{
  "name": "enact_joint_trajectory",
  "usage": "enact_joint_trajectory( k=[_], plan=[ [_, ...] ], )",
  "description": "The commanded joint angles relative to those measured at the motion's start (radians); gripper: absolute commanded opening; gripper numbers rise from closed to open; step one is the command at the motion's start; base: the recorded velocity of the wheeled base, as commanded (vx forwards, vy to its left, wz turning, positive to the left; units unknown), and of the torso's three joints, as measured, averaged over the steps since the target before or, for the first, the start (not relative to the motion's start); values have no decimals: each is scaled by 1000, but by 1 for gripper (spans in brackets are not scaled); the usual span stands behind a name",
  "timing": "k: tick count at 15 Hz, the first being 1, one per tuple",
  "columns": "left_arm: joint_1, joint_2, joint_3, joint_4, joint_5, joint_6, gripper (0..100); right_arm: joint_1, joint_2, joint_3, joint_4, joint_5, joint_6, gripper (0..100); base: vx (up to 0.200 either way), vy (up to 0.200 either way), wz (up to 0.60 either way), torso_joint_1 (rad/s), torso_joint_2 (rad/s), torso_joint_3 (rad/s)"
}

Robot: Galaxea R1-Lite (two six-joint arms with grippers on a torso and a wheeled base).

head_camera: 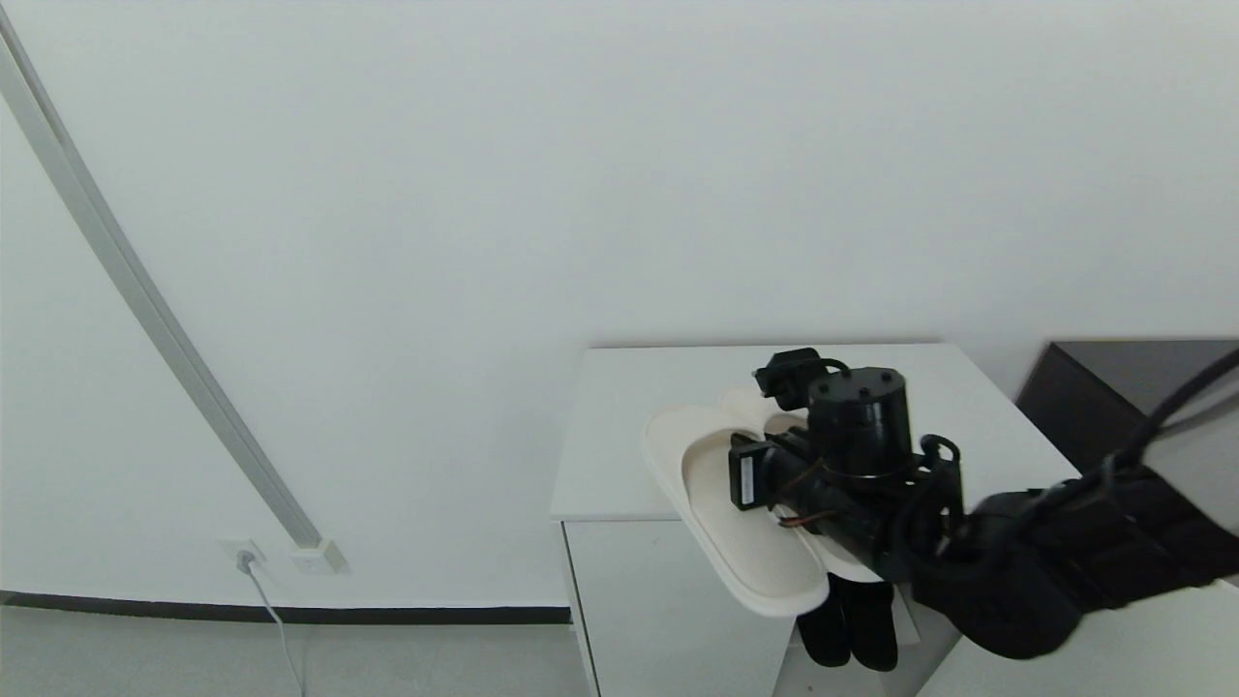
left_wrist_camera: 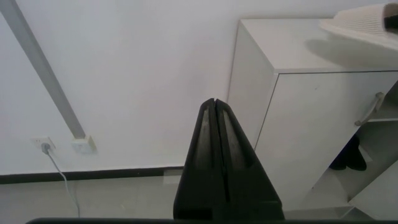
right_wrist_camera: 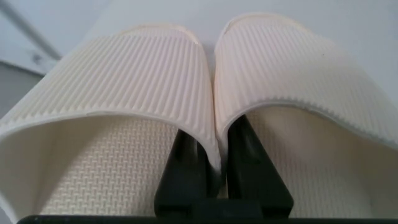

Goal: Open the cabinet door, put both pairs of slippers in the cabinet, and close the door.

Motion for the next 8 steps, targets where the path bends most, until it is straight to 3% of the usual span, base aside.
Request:
enact_joint_trajectory(
  k=[1, 8],
  plan=[
    [0, 0, -2, 0, 0, 2, 0, 52, -262, 212, -15, 81, -2, 0, 0, 0, 0, 0, 0, 0],
    [0, -2, 0, 0, 3, -6, 0, 83, -252, 242, -22, 72, 3, 0, 0, 0, 0, 0, 0, 0]
  ],
)
